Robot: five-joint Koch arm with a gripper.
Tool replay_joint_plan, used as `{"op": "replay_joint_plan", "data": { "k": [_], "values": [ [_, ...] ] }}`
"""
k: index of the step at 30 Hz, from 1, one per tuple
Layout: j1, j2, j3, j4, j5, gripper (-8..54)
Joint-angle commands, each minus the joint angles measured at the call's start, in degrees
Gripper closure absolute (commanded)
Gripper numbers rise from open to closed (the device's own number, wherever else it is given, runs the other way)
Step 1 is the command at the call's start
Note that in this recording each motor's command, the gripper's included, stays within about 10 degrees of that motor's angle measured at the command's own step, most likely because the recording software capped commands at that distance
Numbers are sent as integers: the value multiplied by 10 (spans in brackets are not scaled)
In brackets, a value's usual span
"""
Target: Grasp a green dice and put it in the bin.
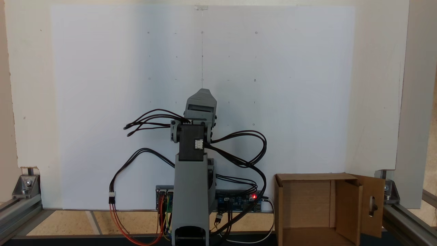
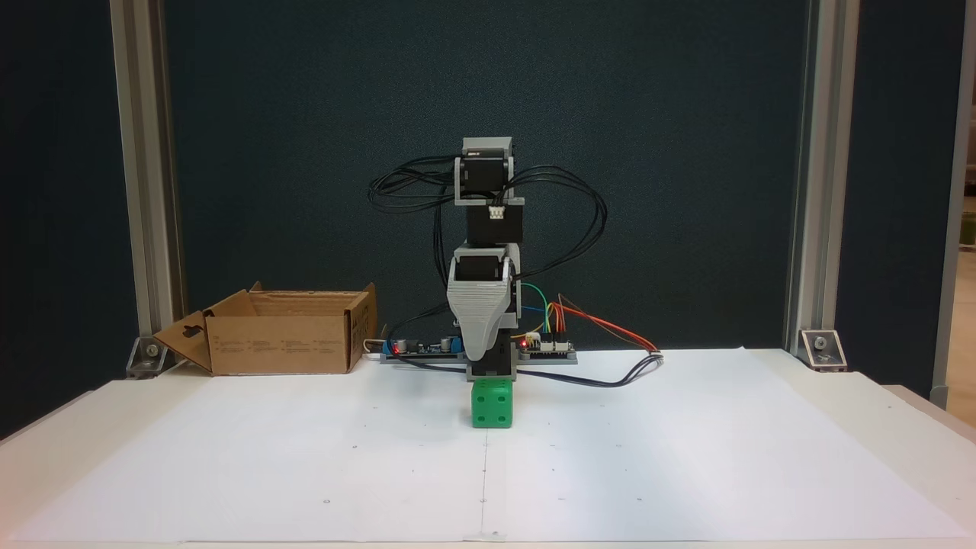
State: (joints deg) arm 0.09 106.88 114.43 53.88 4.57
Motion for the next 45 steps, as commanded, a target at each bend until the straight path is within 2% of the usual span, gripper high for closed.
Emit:
{"op": "replay_joint_plan", "data": {
  "k": [1, 10, 45],
  "values": [
    [3, 0, -6, -25, 20, 10],
    [-17, -13, 62, -106, 21, 11],
    [-41, -100, 101, -173, 45, 25]
  ]
}}
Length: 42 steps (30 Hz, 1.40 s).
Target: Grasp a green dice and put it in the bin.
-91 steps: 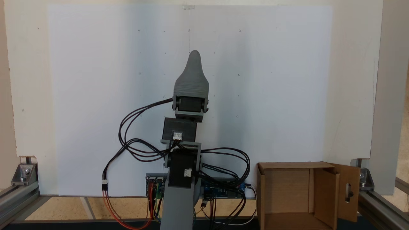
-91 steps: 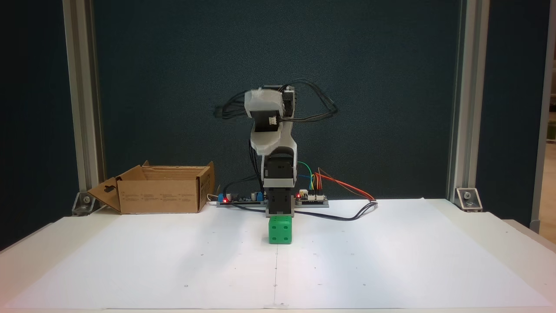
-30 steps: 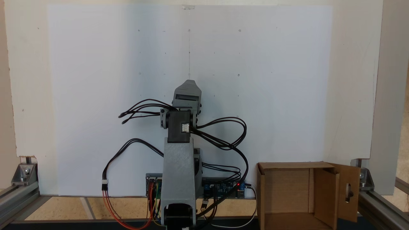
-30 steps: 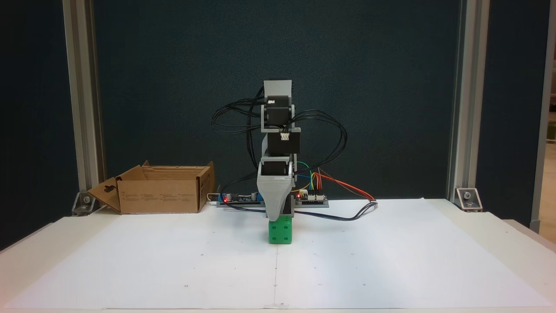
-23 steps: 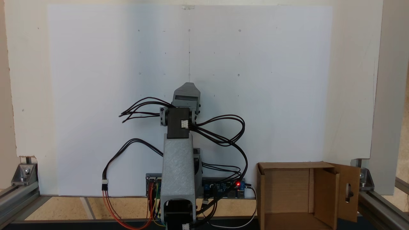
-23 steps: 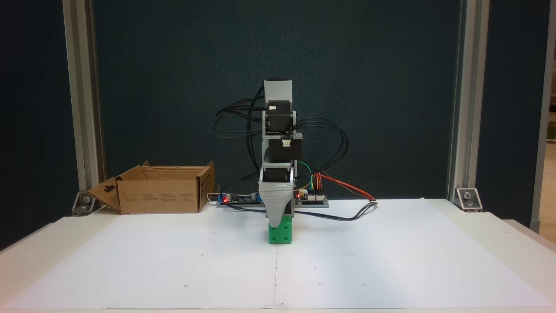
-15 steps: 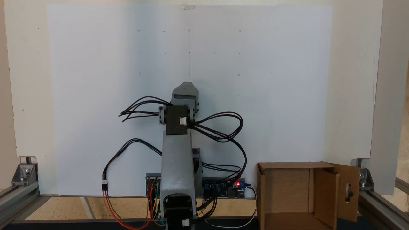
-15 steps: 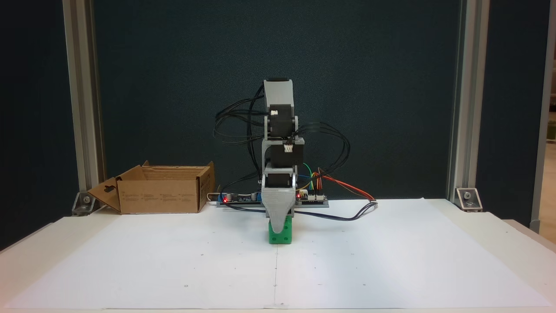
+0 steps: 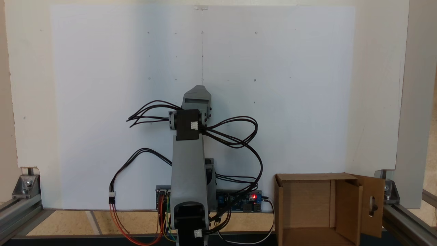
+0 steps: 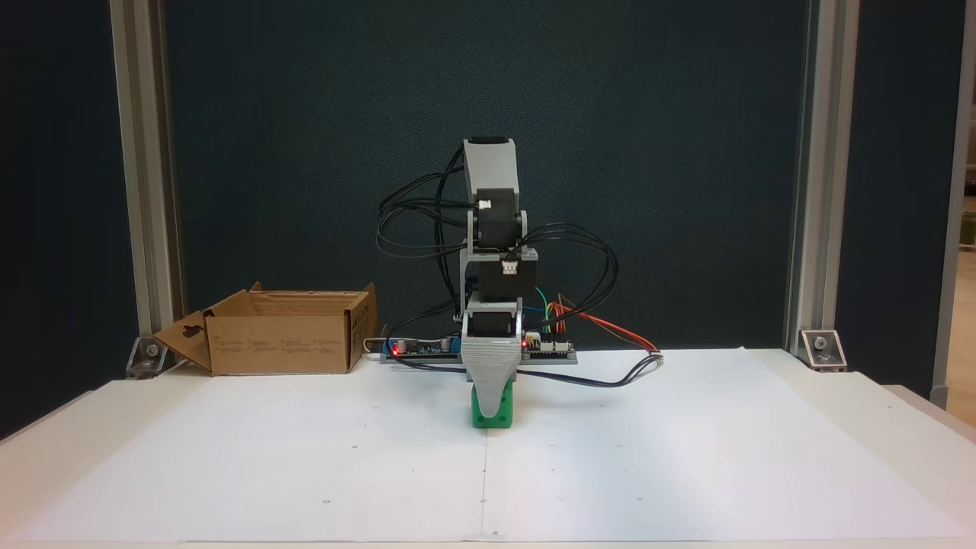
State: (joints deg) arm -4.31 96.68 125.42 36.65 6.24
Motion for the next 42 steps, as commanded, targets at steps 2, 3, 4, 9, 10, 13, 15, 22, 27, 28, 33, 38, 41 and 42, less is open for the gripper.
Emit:
{"op": "replay_joint_plan", "data": {
  "k": [2, 3, 4, 9, 10, 13, 15, 22, 27, 28, 33, 38, 41, 42],
  "values": [
    [4, 1, -9, -4, 30, 25],
    [5, -2, -9, -5, 30, 25],
    [6, -5, -9, -6, 30, 26],
    [12, -15, -9, -14, 30, 26],
    [15, -15, -9, -14, 30, 26],
    [19, -16, -9, -15, 30, 29],
    [20, -18, -9, -16, 30, 34],
    [23, -23, -9, -17, 30, 51],
    [23, -29, -9, -25, 30, 52],
    [23, -30, -9, -25, 30, 52],
    [23, -33, -9, -32, 30, 131],
    [22, -33, -4, -48, 31, 309],
    [21, -33, -2, -52, 31, 340],
    [21, -33, -2, -53, 32, 340]
  ]
}}
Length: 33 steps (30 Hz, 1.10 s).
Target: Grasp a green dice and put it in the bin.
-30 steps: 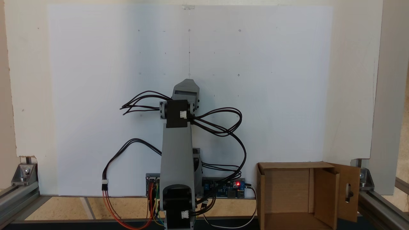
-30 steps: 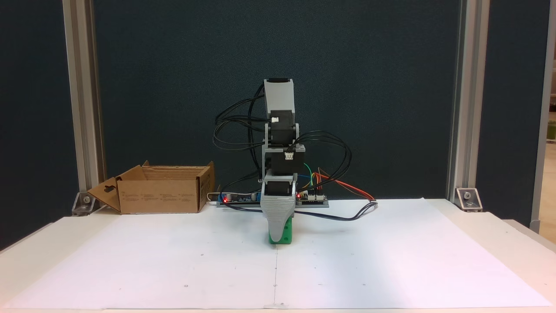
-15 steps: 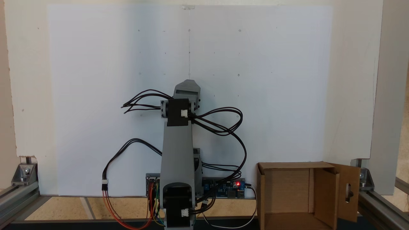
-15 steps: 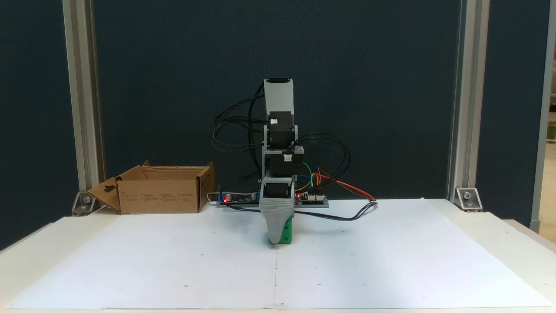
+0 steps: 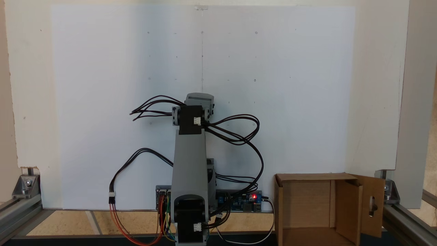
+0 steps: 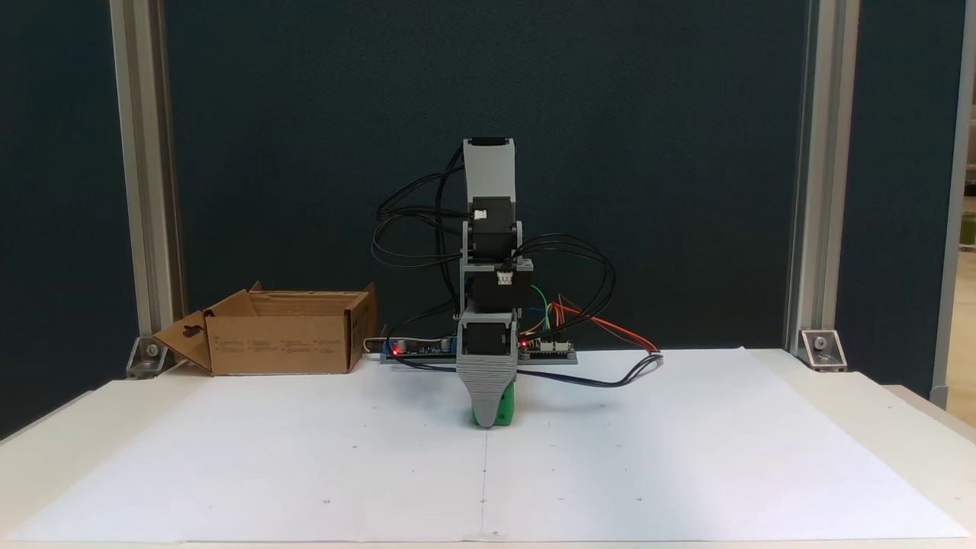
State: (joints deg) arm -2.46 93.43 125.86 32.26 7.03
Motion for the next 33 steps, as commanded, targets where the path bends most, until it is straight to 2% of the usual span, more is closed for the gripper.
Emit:
{"op": "replay_joint_plan", "data": {
  "k": [1, 4, 7, 15, 18, 26, 33],
  "values": [
    [2, 1, -8, -9, 24, 340],
    [1, 4, -44, 8, 23, 340],
    [27, 10, -136, 118, 22, 340],
    [83, 25, -459, 344, 21, 340],
    [135, 32, -475, 347, 15, 340],
    [452, 40, -532, 341, -83, 340],
    [758, -36, -544, 204, -118, 340]
  ]
}}
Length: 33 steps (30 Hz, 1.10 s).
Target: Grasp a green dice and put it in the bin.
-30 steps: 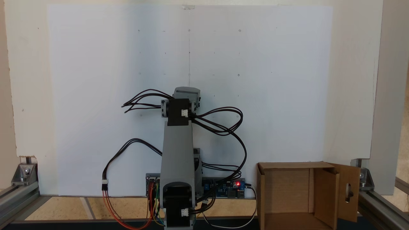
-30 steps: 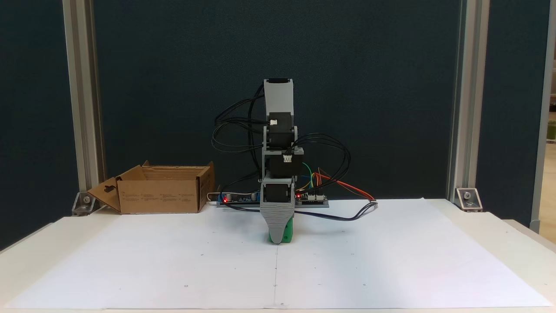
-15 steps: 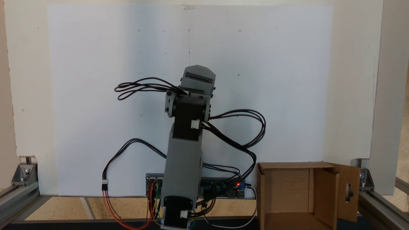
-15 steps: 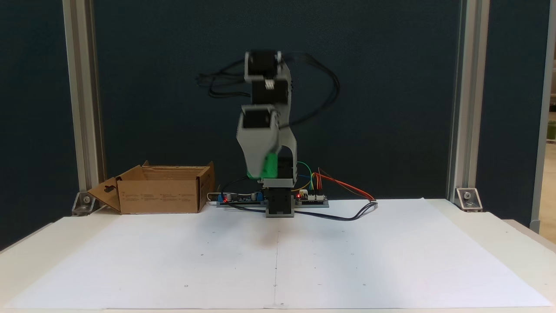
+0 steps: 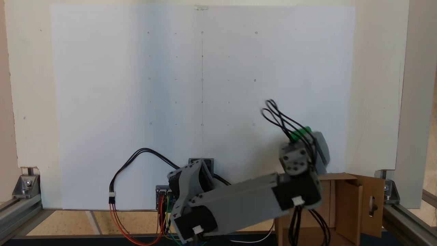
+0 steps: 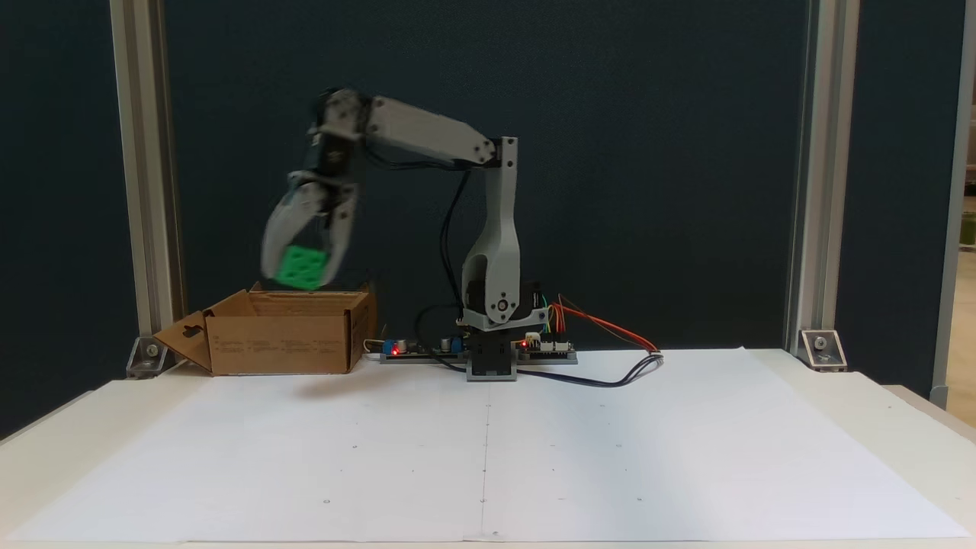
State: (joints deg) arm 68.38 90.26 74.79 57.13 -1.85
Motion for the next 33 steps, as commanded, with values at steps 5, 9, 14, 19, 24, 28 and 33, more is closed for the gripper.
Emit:
{"op": "replay_joint_plan", "data": {
  "k": [5, 9, 14, 19, 24, 28, 33],
  "values": [
    [242, -53, -34, -134, -62, 340],
    [309, -106, -34, -142, -130, 340],
    [334, -152, -33, -142, -175, 341],
    [337, -157, -31, -143, -196, 116],
    [327, -107, -35, -165, -128, 13],
    [188, 11, -36, -246, -34, 12],
    [-14, 142, -4, -248, 11, 12]
  ]
}}
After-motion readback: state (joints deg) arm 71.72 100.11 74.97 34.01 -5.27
